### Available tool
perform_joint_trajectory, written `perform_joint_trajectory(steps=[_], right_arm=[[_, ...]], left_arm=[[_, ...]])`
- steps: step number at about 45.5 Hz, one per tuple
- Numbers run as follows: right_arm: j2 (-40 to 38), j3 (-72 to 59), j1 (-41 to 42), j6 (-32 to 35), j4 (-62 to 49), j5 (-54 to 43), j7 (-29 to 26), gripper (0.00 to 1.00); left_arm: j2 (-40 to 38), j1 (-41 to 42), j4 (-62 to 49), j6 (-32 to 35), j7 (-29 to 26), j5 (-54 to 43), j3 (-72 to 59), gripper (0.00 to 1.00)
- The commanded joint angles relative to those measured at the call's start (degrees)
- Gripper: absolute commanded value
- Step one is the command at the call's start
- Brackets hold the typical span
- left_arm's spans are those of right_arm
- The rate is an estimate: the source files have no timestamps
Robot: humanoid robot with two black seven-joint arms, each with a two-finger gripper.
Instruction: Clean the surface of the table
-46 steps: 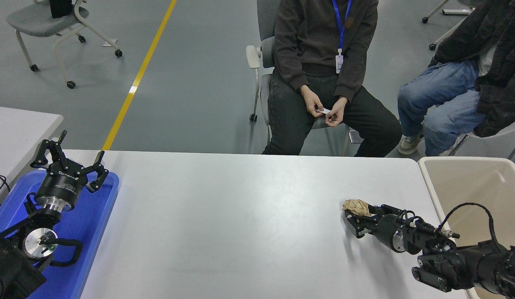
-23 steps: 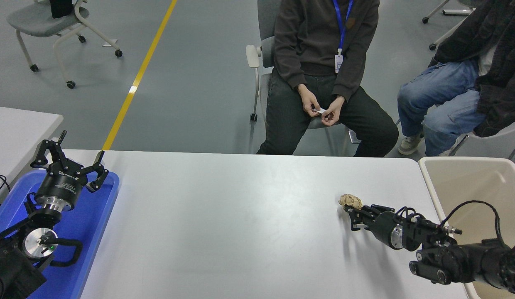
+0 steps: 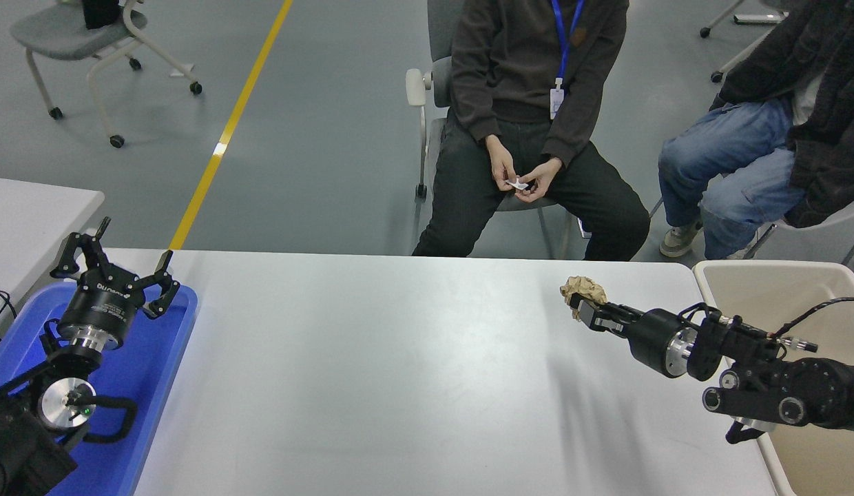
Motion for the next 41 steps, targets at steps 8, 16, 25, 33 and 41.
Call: perform_joint_trajectory(steps=[8,16,25,33,41], right_arm=[[-13.8,5.1,1.8,1.4,12.7,0.7,0.0,0.0],[-19.6,8.9,1.0,4.2,13.7,1.3,0.1,0.0],[-26.1,12.2,0.7,10.8,13.7,3.8,0.7,0.0],[-31.2,14.9,0.5,14.7,13.7,5.6,1.2,0.0],[-36.2,16.4,0.1,20.7,13.4,9.8,3.4,0.0]], left_arm=[[0.0,0.0,0.0,0.0,0.0,0.0,0.0,1.0],[0.0,0.0,0.0,0.0,0.0,0.0,0.0,1.0],[0.0,0.0,0.0,0.0,0.0,0.0,0.0,1.0],[0.0,0.0,0.0,0.0,0.0,0.0,0.0,1.0],[0.0,0.0,0.0,0.0,0.0,0.0,0.0,1.0]])
